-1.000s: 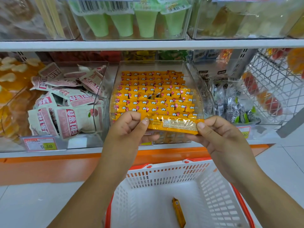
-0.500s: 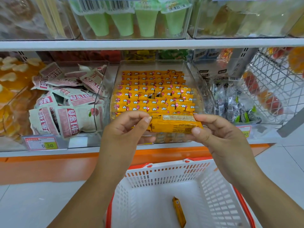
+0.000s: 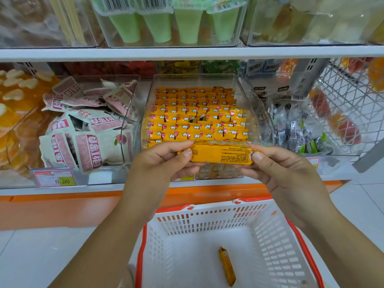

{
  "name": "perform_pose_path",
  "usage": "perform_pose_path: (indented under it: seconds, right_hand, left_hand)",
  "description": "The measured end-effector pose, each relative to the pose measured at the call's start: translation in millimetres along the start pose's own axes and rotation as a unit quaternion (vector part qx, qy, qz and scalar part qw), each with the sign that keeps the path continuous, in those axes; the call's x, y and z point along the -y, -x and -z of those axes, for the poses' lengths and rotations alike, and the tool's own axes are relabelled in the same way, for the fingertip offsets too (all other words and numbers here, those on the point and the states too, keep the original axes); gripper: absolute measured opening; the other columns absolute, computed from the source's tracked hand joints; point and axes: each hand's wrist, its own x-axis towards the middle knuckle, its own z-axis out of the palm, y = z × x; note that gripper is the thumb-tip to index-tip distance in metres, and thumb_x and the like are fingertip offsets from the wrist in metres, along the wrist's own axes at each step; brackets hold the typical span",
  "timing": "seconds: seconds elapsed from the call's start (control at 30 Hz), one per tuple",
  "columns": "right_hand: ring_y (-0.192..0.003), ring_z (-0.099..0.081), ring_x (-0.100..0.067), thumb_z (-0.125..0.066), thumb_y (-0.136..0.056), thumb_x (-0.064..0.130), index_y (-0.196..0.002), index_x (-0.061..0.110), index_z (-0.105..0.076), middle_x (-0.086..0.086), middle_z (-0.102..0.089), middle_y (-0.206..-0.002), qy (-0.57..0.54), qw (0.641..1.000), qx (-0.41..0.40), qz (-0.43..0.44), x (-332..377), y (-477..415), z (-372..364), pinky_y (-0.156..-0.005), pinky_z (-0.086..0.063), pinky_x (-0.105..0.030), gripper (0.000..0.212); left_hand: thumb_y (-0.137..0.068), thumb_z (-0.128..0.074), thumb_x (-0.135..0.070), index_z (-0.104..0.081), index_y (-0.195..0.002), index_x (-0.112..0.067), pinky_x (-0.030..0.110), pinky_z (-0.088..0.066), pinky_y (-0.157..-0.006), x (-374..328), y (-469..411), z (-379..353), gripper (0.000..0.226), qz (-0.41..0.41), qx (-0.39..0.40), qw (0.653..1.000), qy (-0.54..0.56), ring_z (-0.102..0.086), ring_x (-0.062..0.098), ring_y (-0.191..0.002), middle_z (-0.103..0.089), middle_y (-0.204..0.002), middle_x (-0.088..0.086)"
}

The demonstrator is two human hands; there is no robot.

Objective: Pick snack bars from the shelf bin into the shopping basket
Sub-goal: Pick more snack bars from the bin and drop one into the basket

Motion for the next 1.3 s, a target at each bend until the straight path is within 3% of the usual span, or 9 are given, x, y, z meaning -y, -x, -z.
perform_pose_path:
  seconds: [0.2, 0.33, 0.5, 0.63, 0.77, 0.93, 1.03, 1.2, 1.3]
  right_hand:
    - [-0.088, -0.074, -0.028, -0.071, -0.061, 0.019, -0.102, 0.006, -0.075, -0.016, -0.075, -0.095, -0.022, 0.999, 0.022, -0.008, 4.2, 0.7, 1.8, -0.073, -0.059, -0.024, 0.043]
    - [-0.091, -0.074, -0.029, -0.070, -0.068, 0.011, -0.113, 0.010, -0.067, -0.010, -0.076, -0.086, 0.028, 0.999, 0.020, 0.014, 4.3, 2.4, 0.5, -0.077, -0.058, -0.026, 0.046]
    - [-0.088, -0.074, -0.033, -0.090, -0.052, 0.049, -0.078, 0.024, -0.071, -0.009, -0.075, -0.089, 0.047, 0.998, 0.015, 0.029, -1.3, 0.9, 2.1, -0.074, -0.059, -0.031, 0.041]
    - [-0.078, -0.074, -0.026, -0.088, -0.058, 0.032, -0.068, 0.021, -0.062, -0.001, -0.065, -0.069, -0.036, 0.998, 0.046, 0.001, 0.3, 0.5, 2.8, -0.071, -0.059, -0.030, 0.030]
    - [-0.087, -0.073, -0.038, -0.068, -0.070, 0.019, -0.062, 0.015, -0.051, -0.004, -0.055, -0.064, -0.103, 0.992, 0.053, -0.046, 3.8, 1.6, -2.8, -0.063, -0.059, -0.027, 0.019]
    - [-0.088, -0.072, -0.041, -0.071, -0.070, 0.023, -0.080, 0.013, -0.053, -0.016, -0.068, -0.081, -0.118, 0.989, 0.028, -0.081, -0.1, -2.5, -2.8, -0.061, -0.060, -0.031, 0.023]
    - [-0.099, -0.069, -0.043, -0.088, -0.062, 0.028, -0.110, 0.005, -0.061, -0.022, -0.069, -0.109, -0.116, 0.989, 0.034, -0.081, -0.8, -5.1, -3.3, -0.070, -0.060, -0.032, 0.059]
    - [-0.091, -0.073, -0.035, -0.086, -0.056, 0.027, -0.117, 0.006, -0.061, -0.013, -0.074, -0.103, -0.014, 0.999, -0.034, -0.007, 6.0, -26.0, -6.4, -0.073, -0.059, -0.027, 0.069]
    - [-0.090, -0.074, -0.025, -0.072, -0.077, 0.019, -0.113, 0.014, -0.062, -0.004, -0.076, -0.100, 0.097, 0.993, -0.046, 0.046, 19.1, -50.5, -15.0, -0.080, -0.059, -0.028, 0.038]
  left_hand:
    - [-0.094, -0.054, 0.000, -0.067, -0.117, -0.022, 0.029, -0.058, -0.086, -2.3, 0.0, 4.7, 0.035, 0.011, 0.059, 0.998, -0.021, -0.073, 0.022, -0.100, -0.076, -0.104, 0.007]
    - [-0.092, -0.055, 0.005, -0.068, -0.110, -0.022, 0.022, -0.059, -0.077, -4.7, 1.6, 5.4, 0.035, 0.004, 0.046, 0.998, -0.046, -0.074, 0.020, -0.093, -0.077, -0.098, 0.005]
    - [-0.087, -0.064, -0.017, -0.076, -0.073, -0.029, 0.024, -0.059, -0.078, -2.5, 0.1, 4.0, 0.022, -0.019, 0.008, 0.995, -0.100, -0.075, 0.017, -0.085, -0.077, -0.083, -0.005]
    - [-0.092, -0.060, -0.012, -0.064, -0.072, -0.015, 0.031, -0.056, -0.082, -0.8, -1.4, 2.9, 0.020, 0.002, 0.013, 0.996, -0.092, -0.075, 0.021, -0.083, -0.071, -0.072, -0.006]
    - [-0.094, -0.058, -0.008, -0.053, -0.076, -0.008, 0.032, -0.059, -0.080, 0.6, -1.0, 0.1, 0.019, 0.005, 0.015, 0.996, -0.087, -0.075, 0.024, -0.080, -0.067, -0.066, 0.000]
    - [-0.094, -0.059, -0.008, -0.054, -0.081, -0.002, 0.027, -0.058, -0.071, 0.3, -6.1, -4.3, 0.016, -0.008, -0.004, 0.993, -0.117, -0.075, 0.020, -0.077, -0.073, -0.073, 0.004]
    - [-0.094, -0.062, -0.014, -0.057, -0.086, -0.002, 0.030, -0.057, -0.072, 1.5, -13.7, -7.3, 0.016, -0.014, -0.024, 0.986, -0.167, -0.074, 0.014, -0.074, -0.074, -0.076, -0.002]
    - [-0.095, -0.059, -0.033, -0.065, -0.091, -0.030, 0.016, -0.049, -0.075, 4.8, -33.0, -10.5, 0.008, -0.136, -0.056, 0.916, -0.372, -0.061, -0.001, -0.086, -0.067, -0.088, -0.019]
    - [-0.098, -0.052, -0.041, -0.051, -0.140, -0.032, 0.021, -0.024, -0.114, 11.4, -54.1, -3.0, 0.043, -0.180, -0.056, 0.837, -0.514, -0.036, 0.005, -0.135, -0.048, -0.144, -0.016]
